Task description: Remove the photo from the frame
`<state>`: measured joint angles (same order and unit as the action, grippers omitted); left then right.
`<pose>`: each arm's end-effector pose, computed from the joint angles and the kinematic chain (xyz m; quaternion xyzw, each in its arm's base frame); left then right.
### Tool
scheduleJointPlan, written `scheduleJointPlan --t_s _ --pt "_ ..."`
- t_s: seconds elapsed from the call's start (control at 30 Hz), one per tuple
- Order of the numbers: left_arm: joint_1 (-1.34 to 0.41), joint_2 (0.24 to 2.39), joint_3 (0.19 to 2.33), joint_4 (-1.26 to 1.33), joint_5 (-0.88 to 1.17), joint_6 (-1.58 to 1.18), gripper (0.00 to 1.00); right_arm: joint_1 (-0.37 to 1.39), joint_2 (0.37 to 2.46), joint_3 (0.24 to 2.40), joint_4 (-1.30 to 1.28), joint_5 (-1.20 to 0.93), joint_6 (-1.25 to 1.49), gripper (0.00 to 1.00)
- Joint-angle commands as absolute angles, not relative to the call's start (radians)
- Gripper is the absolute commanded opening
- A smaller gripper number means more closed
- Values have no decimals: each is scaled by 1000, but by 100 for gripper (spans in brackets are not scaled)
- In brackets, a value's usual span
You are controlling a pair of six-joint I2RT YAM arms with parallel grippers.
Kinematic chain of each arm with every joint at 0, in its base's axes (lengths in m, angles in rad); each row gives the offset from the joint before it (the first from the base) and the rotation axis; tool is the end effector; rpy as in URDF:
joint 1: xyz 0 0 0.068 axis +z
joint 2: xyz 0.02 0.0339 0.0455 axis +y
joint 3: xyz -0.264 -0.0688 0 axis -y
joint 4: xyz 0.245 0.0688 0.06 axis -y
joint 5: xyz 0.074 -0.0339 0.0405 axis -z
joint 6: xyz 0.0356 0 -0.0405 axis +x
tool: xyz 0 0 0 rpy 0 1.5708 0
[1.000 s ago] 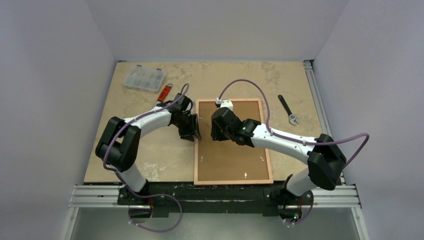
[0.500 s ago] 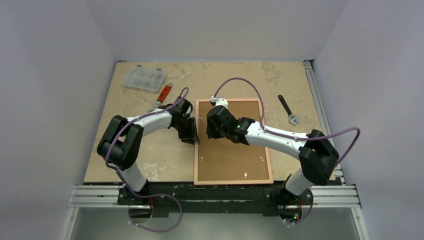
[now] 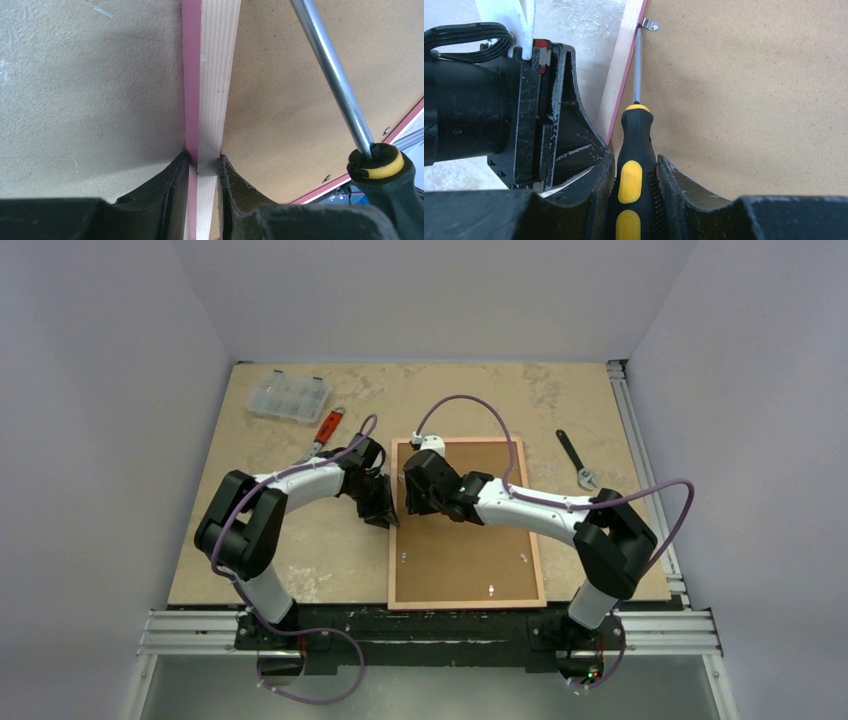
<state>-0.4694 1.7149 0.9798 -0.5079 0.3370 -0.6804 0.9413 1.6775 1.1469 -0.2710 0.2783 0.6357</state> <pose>0.2752 -0.1528 0.1531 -0.0752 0.9701 -0.2263 0.0450 0.2228 0.2893 0.2260 -0.0883 0.9152 0.1729 0.3531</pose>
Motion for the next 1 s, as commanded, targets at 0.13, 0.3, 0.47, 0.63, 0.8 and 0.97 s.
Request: scheduleJointPlan --t_s 0.13,0.3,0.47,0.63,0.8,0.97 --pt "-468 1726 976 -498 326 -684 0 939 1729 1240 -341 387 645 0" --pt "-468 1724 976 -499 323 -686 0 939 1752 1264 -389 444 661 0" --pt "-468 1723 973 -497 324 -687 0 939 1782 1282 -383 459 641 0" --pt "-467 1719 971 -496 321 -687 0 940 1798 1319 -406 485 621 0" --pt "-467 1712 974 -494 321 -686 0 937 1726 1333 -401 467 573 0" --pt "-468 1696 983 -498 319 -680 0 923 1542 1249 -374 467 548 0"
